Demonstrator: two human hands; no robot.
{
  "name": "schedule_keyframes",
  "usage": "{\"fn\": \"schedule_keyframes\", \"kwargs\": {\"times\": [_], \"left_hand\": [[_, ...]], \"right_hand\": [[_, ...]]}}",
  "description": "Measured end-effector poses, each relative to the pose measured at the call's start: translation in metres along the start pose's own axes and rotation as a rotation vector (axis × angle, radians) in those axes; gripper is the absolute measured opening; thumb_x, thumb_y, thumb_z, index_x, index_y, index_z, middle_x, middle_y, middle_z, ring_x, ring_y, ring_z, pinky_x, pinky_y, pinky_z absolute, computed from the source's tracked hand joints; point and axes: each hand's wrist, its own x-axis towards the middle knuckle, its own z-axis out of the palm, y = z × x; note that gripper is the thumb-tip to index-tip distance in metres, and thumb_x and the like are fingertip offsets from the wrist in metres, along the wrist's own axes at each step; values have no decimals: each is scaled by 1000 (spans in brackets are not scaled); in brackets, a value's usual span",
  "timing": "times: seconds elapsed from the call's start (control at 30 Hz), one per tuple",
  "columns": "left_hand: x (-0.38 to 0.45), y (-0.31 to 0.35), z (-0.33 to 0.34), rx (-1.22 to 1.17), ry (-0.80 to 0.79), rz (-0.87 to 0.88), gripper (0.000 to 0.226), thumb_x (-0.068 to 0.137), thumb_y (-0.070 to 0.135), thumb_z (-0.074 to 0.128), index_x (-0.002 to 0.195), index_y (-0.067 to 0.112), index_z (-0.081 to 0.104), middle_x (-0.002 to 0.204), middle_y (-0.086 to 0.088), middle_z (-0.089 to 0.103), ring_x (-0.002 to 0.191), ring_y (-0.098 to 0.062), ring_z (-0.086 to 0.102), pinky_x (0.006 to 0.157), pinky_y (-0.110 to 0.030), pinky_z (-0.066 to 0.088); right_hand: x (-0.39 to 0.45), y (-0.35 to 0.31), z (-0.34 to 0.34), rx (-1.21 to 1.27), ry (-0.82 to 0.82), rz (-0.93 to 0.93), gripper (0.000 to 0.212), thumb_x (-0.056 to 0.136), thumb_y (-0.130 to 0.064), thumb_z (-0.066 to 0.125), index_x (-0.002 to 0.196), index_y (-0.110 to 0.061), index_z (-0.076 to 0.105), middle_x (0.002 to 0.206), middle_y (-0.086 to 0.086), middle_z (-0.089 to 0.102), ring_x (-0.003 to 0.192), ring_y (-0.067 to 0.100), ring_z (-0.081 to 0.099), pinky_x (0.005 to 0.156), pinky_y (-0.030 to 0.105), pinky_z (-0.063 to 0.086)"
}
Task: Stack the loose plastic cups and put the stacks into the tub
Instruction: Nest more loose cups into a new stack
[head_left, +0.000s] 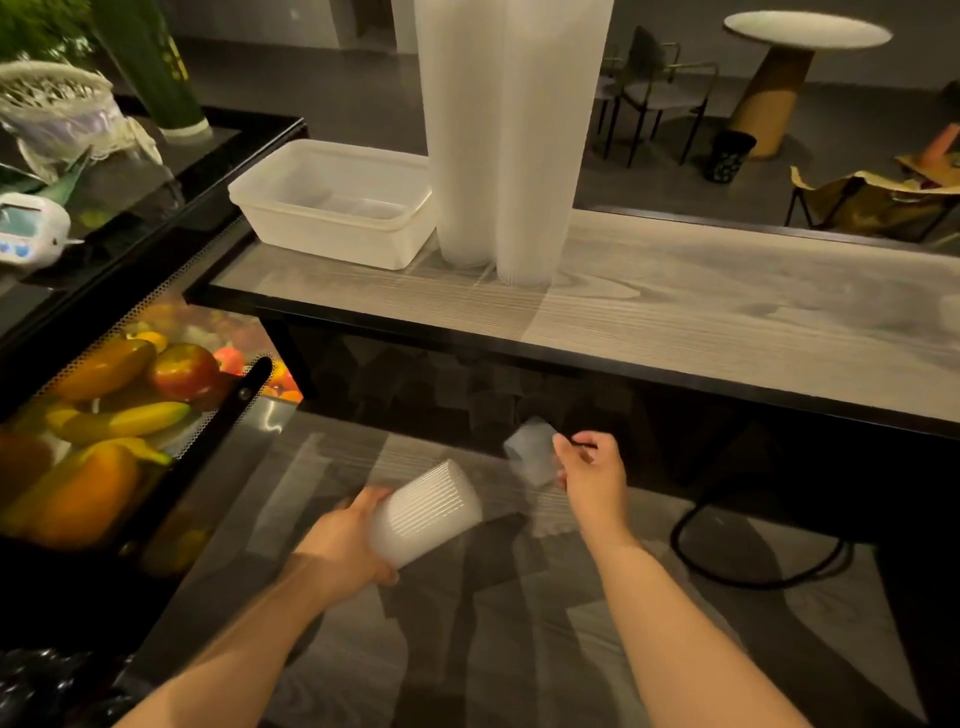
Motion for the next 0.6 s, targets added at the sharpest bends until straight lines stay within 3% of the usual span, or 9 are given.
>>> {"fn": "schedule_keyframes", "kwargs": {"times": [0.07,0.17,0.4,0.5,0.6], "left_hand": [[1,1,0,-10,-20,1,104,61,28,89,145,35,28,121,5,50,102,-12,49,87,-29,51],[3,2,-1,-29,-23,18,102,64,26,88,146,33,29,111,10,42,101,-11,45,87,-29,51],[7,7,-4,-64,35,9,96,68,25,88,146,28,31,127,4,49,115,-17,51,94,-33,50],[10,11,-5,-48,49,19,94,69,25,87,145,29,33,126,4,50,112,-16,51,93,-33,51],[15,14,-5,-45,47,6,92,69,23,86,145,29,35,127,3,51,116,-18,53,95,-34,50]], "right_hand": [[-17,-9,9,188,-119,30,16,93,-24,64,108,-26,58,75,-1,64,61,13,58,62,31,54],[-36,-20,20,192,-243,30,19,95,-20,60,109,-31,64,67,-3,62,57,11,55,60,26,52],[-40,-23,30,0,-296,-90,17,98,-29,55,100,-44,63,93,-13,67,80,6,63,66,18,53],[-37,-19,32,-105,-319,-159,18,98,-33,54,107,-44,64,102,-22,65,94,1,61,79,19,54],[-37,-15,35,-206,-357,-261,27,100,-30,49,122,-38,63,109,-29,58,102,-12,52,85,9,45]]}}
